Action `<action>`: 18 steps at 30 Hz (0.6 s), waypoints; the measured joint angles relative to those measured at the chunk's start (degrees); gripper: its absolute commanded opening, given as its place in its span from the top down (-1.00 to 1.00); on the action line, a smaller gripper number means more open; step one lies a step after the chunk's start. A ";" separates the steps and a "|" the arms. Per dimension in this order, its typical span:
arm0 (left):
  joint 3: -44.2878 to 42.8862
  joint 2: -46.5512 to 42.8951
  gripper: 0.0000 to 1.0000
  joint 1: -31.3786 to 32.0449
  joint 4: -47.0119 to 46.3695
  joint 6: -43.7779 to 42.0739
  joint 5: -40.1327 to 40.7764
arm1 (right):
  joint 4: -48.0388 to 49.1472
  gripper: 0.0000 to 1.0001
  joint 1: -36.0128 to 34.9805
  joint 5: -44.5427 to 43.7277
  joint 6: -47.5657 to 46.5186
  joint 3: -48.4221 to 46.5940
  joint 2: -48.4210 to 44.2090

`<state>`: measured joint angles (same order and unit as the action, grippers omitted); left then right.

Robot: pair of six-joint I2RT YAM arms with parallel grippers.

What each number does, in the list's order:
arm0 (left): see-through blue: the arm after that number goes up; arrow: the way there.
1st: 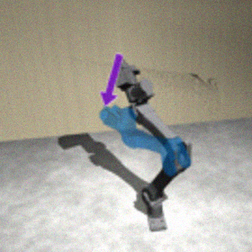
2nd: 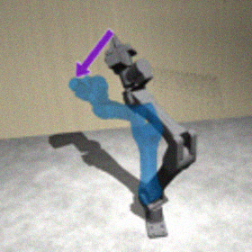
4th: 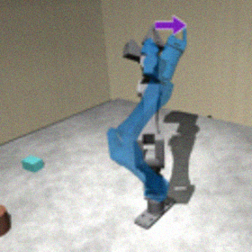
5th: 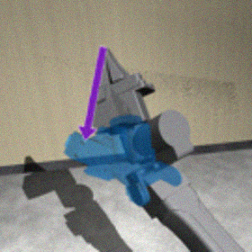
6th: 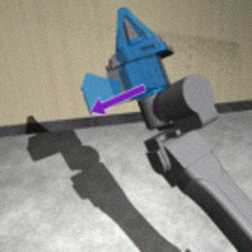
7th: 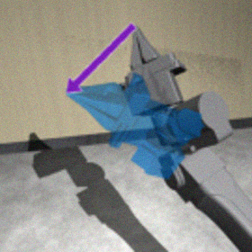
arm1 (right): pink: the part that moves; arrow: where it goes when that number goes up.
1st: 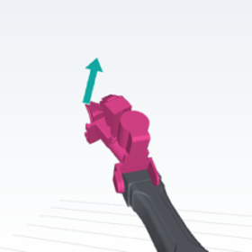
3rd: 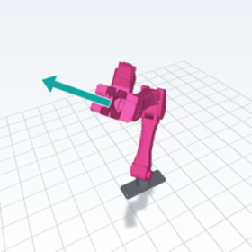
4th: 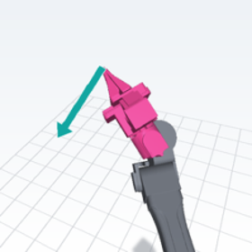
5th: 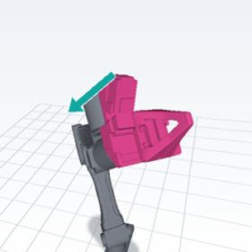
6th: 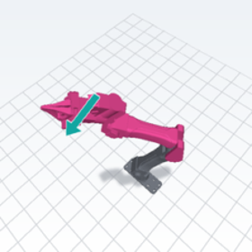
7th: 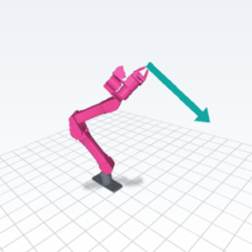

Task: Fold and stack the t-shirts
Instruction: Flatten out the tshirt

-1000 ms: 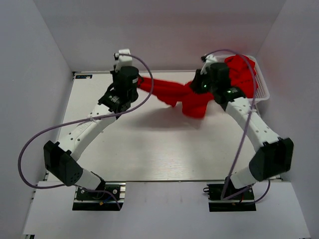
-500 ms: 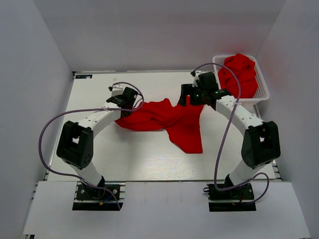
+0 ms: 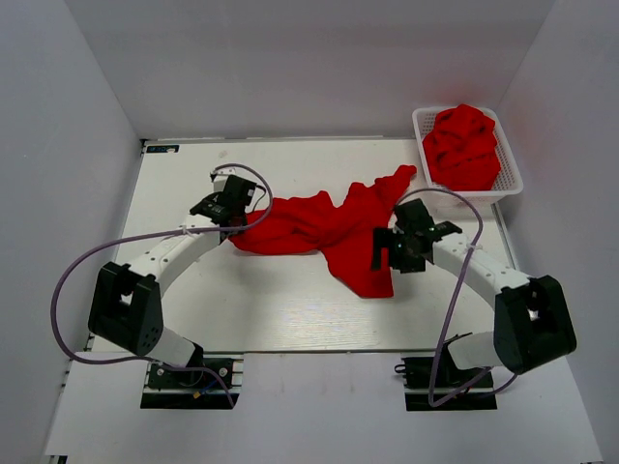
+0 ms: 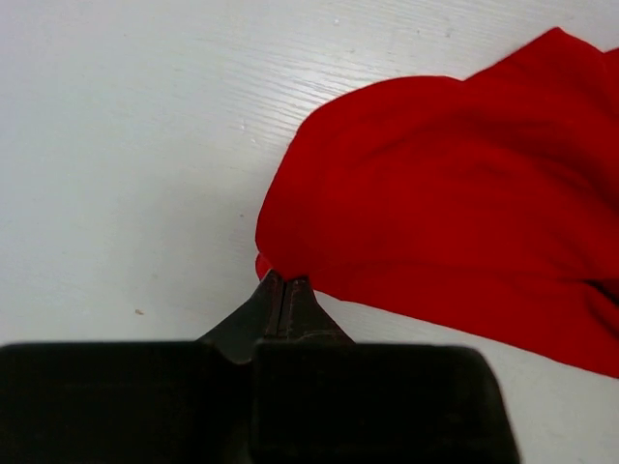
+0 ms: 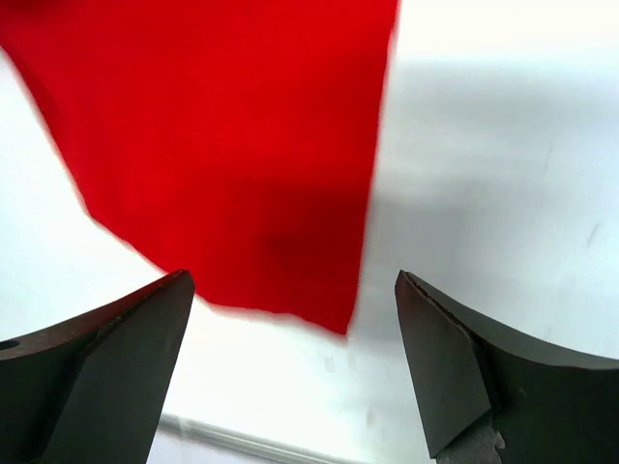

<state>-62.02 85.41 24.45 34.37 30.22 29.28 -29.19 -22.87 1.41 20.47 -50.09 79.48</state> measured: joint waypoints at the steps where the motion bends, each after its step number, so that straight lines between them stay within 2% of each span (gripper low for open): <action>1: 0.33 -0.37 1.00 0.02 -0.20 -0.02 -0.46 | -1.14 -0.81 -0.50 0.02 0.66 1.97 -1.22; 7: 4.63 -3.74 1.00 0.00 -3.34 -0.28 -4.96 | -2.12 -0.81 -4.94 -0.50 4.98 8.20 -3.69; 15: 8.55 -7.61 1.00 0.00 -4.61 -0.37 -7.32 | 4.52 -0.81 -8.22 -4.48 10.45 10.25 -0.74; 18: 8.87 -8.33 1.00 0.07 -4.90 -0.44 -7.93 | 6.84 -0.61 -9.14 -6.64 12.15 9.46 0.85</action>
<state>-53.15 77.08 24.51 29.47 29.78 21.34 -22.35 -32.01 -5.23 32.62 -40.62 80.34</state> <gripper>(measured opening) 0.018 0.859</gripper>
